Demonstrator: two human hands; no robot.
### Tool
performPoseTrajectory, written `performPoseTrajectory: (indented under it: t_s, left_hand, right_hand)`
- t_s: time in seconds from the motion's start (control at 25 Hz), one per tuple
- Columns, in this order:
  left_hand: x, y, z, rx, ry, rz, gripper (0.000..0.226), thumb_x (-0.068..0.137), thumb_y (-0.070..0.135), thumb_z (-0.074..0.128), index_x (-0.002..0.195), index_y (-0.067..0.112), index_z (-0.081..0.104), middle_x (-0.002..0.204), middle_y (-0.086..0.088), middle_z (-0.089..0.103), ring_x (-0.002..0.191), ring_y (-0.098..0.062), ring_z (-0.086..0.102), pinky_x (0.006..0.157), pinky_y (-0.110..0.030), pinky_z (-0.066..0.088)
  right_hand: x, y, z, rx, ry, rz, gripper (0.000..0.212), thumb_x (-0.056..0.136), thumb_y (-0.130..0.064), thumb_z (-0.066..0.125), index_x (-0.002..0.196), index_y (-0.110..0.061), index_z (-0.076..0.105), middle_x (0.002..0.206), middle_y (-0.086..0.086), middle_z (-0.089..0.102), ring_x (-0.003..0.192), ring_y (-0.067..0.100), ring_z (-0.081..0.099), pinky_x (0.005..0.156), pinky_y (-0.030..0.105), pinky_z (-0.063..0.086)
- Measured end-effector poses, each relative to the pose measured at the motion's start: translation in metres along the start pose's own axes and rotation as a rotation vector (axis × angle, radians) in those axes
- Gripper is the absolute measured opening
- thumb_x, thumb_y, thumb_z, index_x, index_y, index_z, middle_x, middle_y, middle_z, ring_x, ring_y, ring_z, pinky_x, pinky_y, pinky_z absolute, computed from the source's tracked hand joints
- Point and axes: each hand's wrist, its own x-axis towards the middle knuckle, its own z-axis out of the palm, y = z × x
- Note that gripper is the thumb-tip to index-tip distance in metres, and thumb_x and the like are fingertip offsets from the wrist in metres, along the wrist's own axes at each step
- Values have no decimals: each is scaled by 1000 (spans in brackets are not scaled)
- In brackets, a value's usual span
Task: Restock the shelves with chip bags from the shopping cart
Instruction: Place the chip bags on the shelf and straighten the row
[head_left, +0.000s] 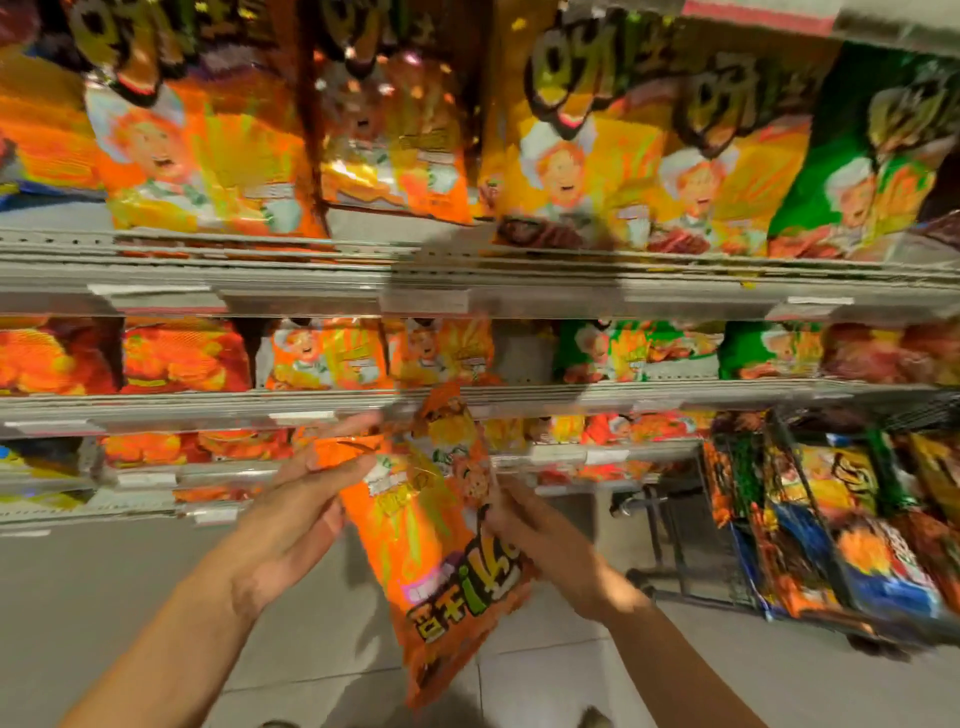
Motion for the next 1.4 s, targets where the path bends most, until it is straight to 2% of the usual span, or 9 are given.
performPoseTrajectory:
  t_s: [0.08, 0.24, 0.4, 0.68, 0.8, 0.96, 1.08, 1.24, 1.4]
  left_hand:
    - [11, -32, 52, 20, -13, -26, 47, 78, 2, 66, 122, 19, 72, 120, -18, 73, 97, -25, 75, 80, -34, 62]
    - [47, -105, 184, 97, -81, -33, 50, 80, 4, 67, 128, 19, 68, 119, -13, 74, 102, -24, 74, 81, -34, 63]
    - [89, -167, 335, 182, -180, -32, 31, 82, 12, 67, 111, 20, 69, 100, -3, 74, 82, -17, 66, 68, -29, 54]
    - [110, -237, 499, 267, -361, -94, 25, 90, 23, 65, 112, 29, 73, 103, 6, 69, 84, -8, 58, 74, -25, 45]
    - [105, -243, 532, 362, -378, -98, 39, 95, 22, 63, 133, 30, 63, 123, 6, 70, 100, -7, 66, 86, -26, 51]
    - [86, -214, 562, 416, -376, -44, 68, 87, 20, 70, 150, 27, 45, 133, 5, 67, 101, -5, 69, 79, -22, 52]
    - [62, -163, 567, 431, -450, 49, 74, 83, 19, 75, 146, 37, 42, 127, 8, 72, 109, -11, 71, 80, -23, 59]
    - [29, -86, 552, 484, -384, 218, 76, 85, 9, 77, 147, 33, 42, 130, -1, 70, 113, -20, 71, 87, -34, 60]
    - [-2, -10, 511, 488, -362, 344, 55, 90, 2, 72, 133, 31, 54, 108, 18, 77, 94, -1, 73, 70, -20, 58]
  right_hand:
    - [-18, 34, -50, -19, -67, -31, 76, 74, -69, 74, 141, -58, 40, 132, -31, 60, 122, -6, 58, 101, 21, 50]
    - [-54, 95, -176, 36, 13, -119, 105, 67, -49, 88, 154, -35, 30, 98, -7, 74, 96, 14, 69, 104, 29, 51]
    - [-114, 132, -306, 74, 344, -151, 59, 68, -48, 85, 120, -54, 56, 96, -31, 71, 87, -13, 66, 66, 9, 52]
    - [-203, 163, -432, 232, 657, -120, 48, 84, -35, 80, 122, -52, 56, 102, -32, 69, 94, -8, 66, 63, 6, 48]
    - [-226, 160, -453, 252, 722, -70, 88, 71, -59, 79, 147, -33, 44, 137, -8, 60, 126, 18, 56, 83, 26, 52]
    - [-245, 124, -468, 253, 737, -102, 111, 56, -75, 80, 151, -39, 35, 148, -18, 45, 137, 18, 47, 98, 39, 48]
    - [-246, 68, -467, 215, 728, -211, 105, 51, -79, 80, 143, -44, 44, 139, -11, 60, 124, 21, 62, 98, 54, 54]
    - [-239, -24, -442, 146, 658, -449, 76, 65, -72, 77, 134, -49, 52, 127, -13, 69, 112, 10, 68, 92, 39, 57]
    - [-229, -97, -387, 111, 603, -555, 40, 82, -60, 71, 119, -55, 60, 120, -9, 72, 108, 9, 70, 90, 38, 57]
